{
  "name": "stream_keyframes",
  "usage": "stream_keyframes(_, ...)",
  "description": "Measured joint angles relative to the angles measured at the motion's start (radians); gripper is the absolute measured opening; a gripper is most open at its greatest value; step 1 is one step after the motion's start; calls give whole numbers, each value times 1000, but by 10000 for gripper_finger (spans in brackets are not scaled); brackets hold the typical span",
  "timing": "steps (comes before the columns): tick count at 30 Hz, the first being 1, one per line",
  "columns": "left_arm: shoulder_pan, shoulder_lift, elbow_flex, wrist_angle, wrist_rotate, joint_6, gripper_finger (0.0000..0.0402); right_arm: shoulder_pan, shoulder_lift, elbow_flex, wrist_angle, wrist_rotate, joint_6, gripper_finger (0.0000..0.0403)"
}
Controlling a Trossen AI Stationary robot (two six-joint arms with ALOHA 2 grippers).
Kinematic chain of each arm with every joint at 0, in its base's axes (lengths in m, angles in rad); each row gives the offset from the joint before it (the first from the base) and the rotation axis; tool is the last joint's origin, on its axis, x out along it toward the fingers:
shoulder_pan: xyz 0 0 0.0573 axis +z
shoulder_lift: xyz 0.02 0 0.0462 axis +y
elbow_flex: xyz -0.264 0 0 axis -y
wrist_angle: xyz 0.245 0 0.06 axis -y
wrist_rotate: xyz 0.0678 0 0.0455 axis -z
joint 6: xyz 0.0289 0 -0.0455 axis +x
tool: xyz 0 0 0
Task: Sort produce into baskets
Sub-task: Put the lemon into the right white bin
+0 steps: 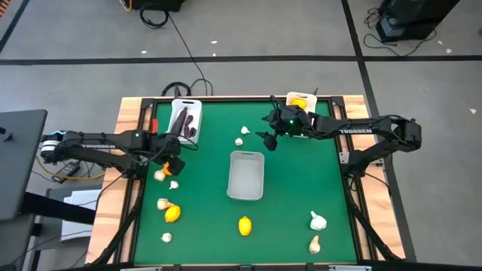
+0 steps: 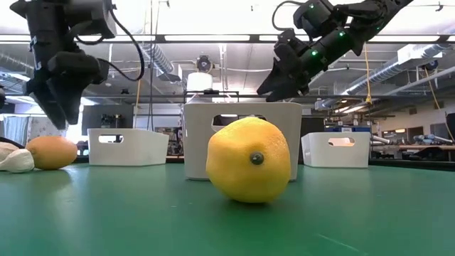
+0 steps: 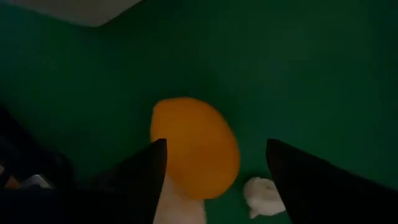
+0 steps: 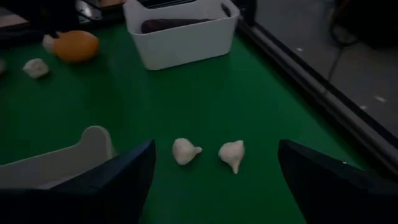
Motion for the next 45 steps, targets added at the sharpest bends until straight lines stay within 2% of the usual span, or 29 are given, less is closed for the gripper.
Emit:
stream_keyframes(6, 0, 35, -80, 53, 34, -19, 322, 0, 0, 0, -1, -17, -6, 348)
stream_keyframes(12, 0, 70, -155, 172, 68, -41, 330, -3, 0, 0, -5, -18, -6, 348)
stream_keyframes(15, 1, 95, -162, 169, 67, -42, 313, -3, 0, 0, -6, -17, -6, 348)
stream_keyframes(20, 1, 105, -132, 186, 49, -9, 249, -3, 0, 0, -6, -17, -3, 348)
stream_keyframes(24, 0, 103, -43, 207, 22, 52, 242, -3, 0, 1, -6, -17, 3, 348)
stream_keyframes(26, 0, 103, 8, 250, 2, 105, 246, -3, 0, 1, -4, -39, 25, 348)
stream_keyframes(28, -4, 103, 49, 331, -30, 189, 258, -3, 0, 1, 25, -110, 62, 348)
stream_keyframes(32, -38, 123, 80, 606, -88, 451, 267, 21, 20, 2, 184, -253, 136, 348)
stream_keyframes(34, -55, 149, 80, 744, -107, 590, 267, 45, 48, 2, 262, -263, 166, 348)
stream_keyframes(38, -77, 225, 80, 937, -211, 820, 266, 73, 108, 2, 372, -242, 184, 348)
stream_keyframes(42, -79, 311, 80, 1065, -322, 907, 266, 97, 162, 2, 466, -249, 149, 348)
stream_keyframes(45, -78, 367, 80, 1178, -343, 940, 266, 115, 199, 2, 518, -235, 78, 348)
